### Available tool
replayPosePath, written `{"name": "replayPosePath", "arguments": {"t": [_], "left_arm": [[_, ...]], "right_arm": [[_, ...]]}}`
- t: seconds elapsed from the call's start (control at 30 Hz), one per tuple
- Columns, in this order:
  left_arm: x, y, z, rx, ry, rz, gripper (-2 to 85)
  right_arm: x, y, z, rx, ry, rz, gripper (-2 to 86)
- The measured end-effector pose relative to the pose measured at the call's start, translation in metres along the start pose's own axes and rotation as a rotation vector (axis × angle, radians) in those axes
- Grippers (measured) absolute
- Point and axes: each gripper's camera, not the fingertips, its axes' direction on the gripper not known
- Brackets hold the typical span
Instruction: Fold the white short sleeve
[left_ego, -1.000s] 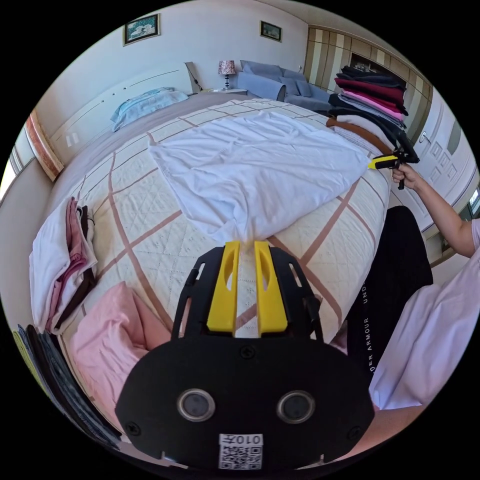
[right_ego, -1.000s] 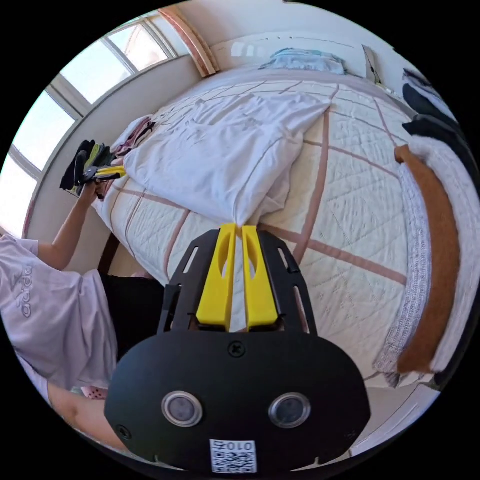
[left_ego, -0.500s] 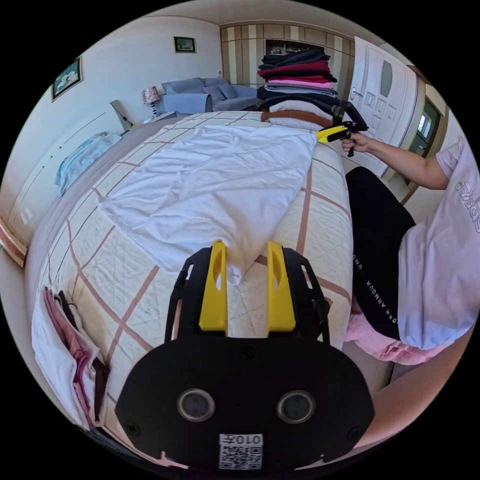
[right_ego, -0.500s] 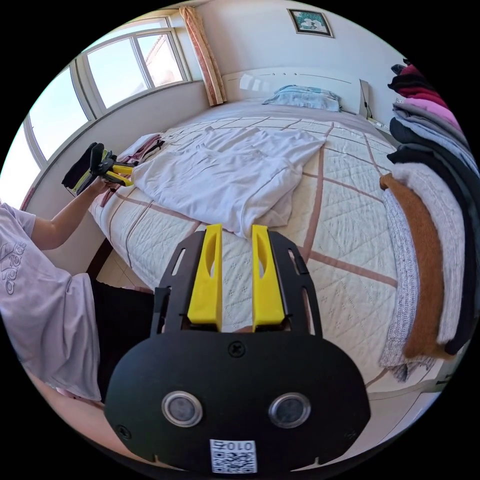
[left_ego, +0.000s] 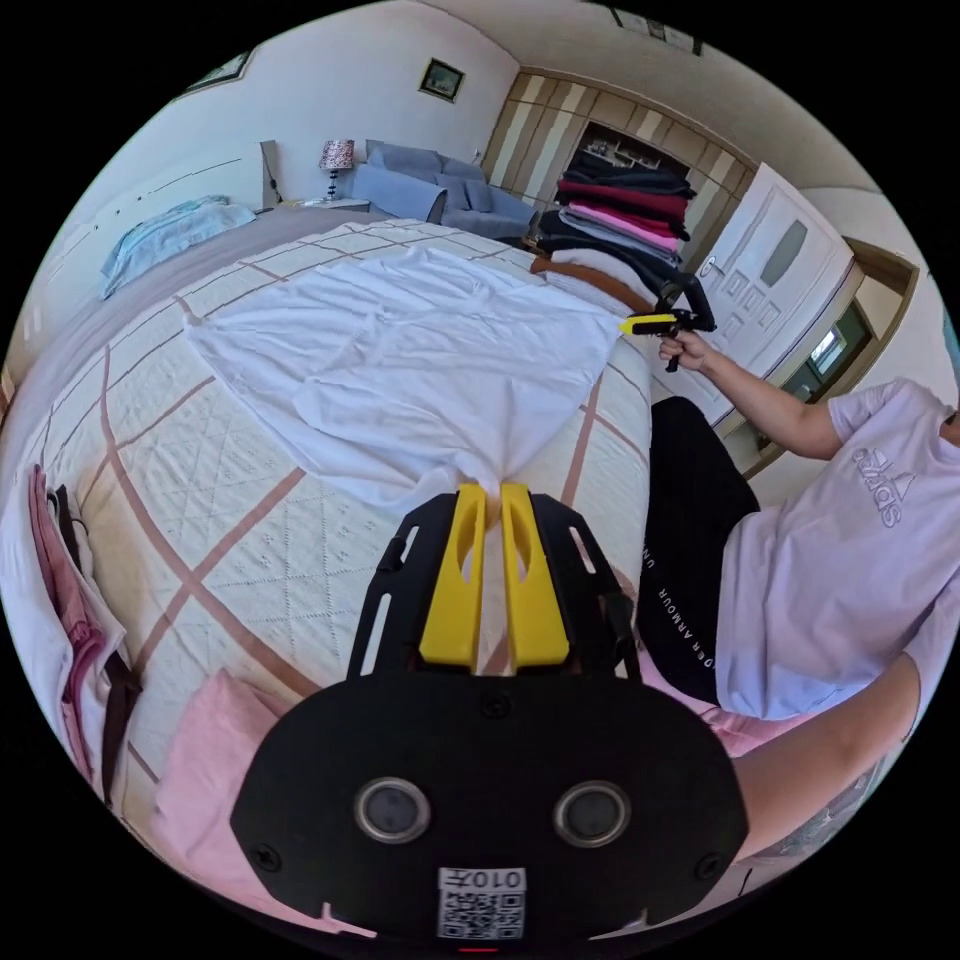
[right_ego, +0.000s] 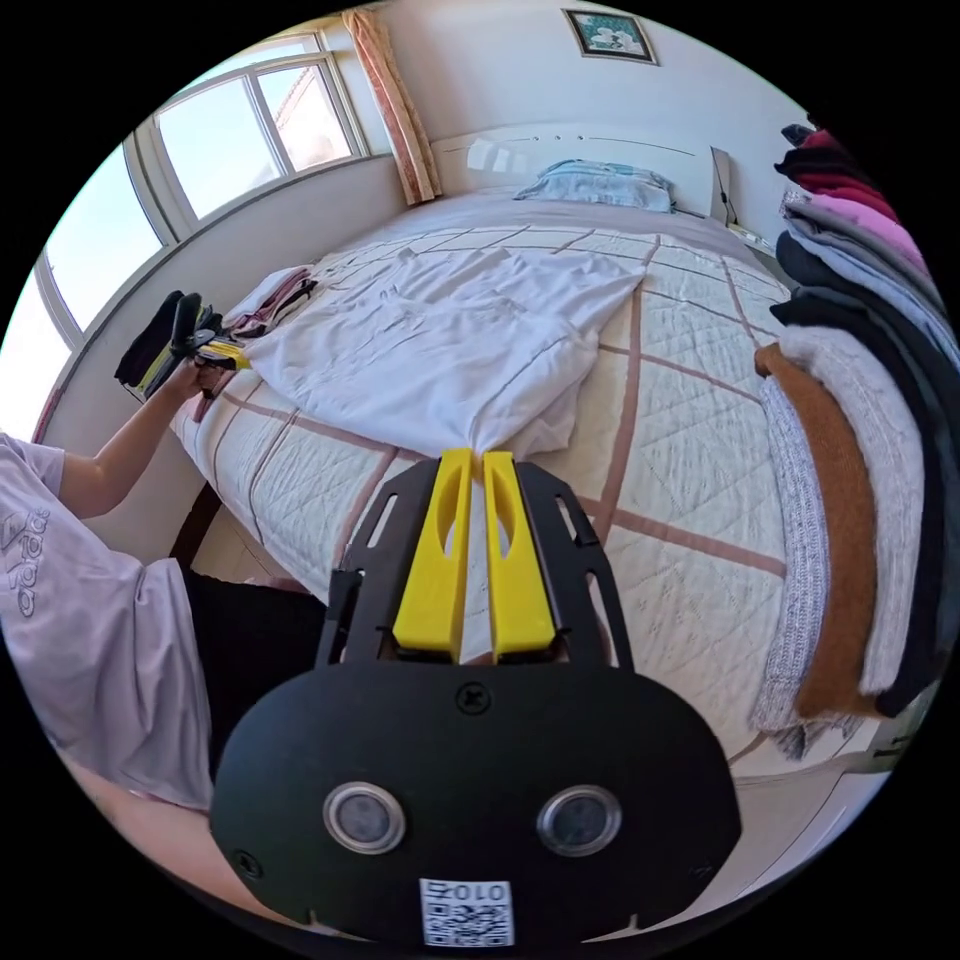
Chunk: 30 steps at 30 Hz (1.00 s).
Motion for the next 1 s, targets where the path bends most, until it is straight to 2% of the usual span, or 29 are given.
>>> {"name": "replayPosePath", "arguments": {"t": [0.13,0.23,0.4,0.47,0.53,0.63,0.8,0.87,0.93,1.0], "left_arm": [[-0.002,0.017,-0.013,0.069,0.099,-0.002,1.0],[0.004,0.034,-0.007,0.045,0.144,0.000,0.8],[0.024,0.071,0.020,-0.078,0.074,-0.057,0.7],[0.029,0.084,0.031,-0.078,0.086,-0.077,0.8],[0.041,0.093,0.035,-0.043,0.066,-0.088,0.9],[0.056,0.098,0.034,-0.041,0.007,-0.066,1.4],[0.043,0.109,0.048,-0.046,0.023,-0.123,3.9],[0.039,0.115,0.054,-0.077,0.045,-0.146,5.8],[0.038,0.127,0.046,0.027,0.104,-0.173,8.0],[0.036,0.133,0.039,0.071,0.084,-0.208,8.9]], "right_arm": [[-0.009,-0.001,-0.016,0.003,-0.037,-0.029,3.9],[-0.010,0.004,-0.019,-0.021,-0.093,-0.032,3.9],[-0.031,0.012,-0.008,-0.128,-0.127,-0.073,3.9],[-0.039,0.015,0.014,-0.240,-0.107,-0.083,3.9],[-0.047,0.015,0.020,-0.261,-0.088,-0.089,3.9],[-0.058,0.013,0.012,-0.247,-0.076,-0.124,4.0],[-0.050,0.019,0.024,-0.267,-0.104,-0.081,4.1],[-0.052,0.026,0.022,-0.209,-0.099,-0.062,4.3],[-0.056,0.034,0.016,-0.146,-0.088,-0.062,4.9],[-0.057,0.042,0.010,-0.104,-0.090,-0.055,5.9]]}}
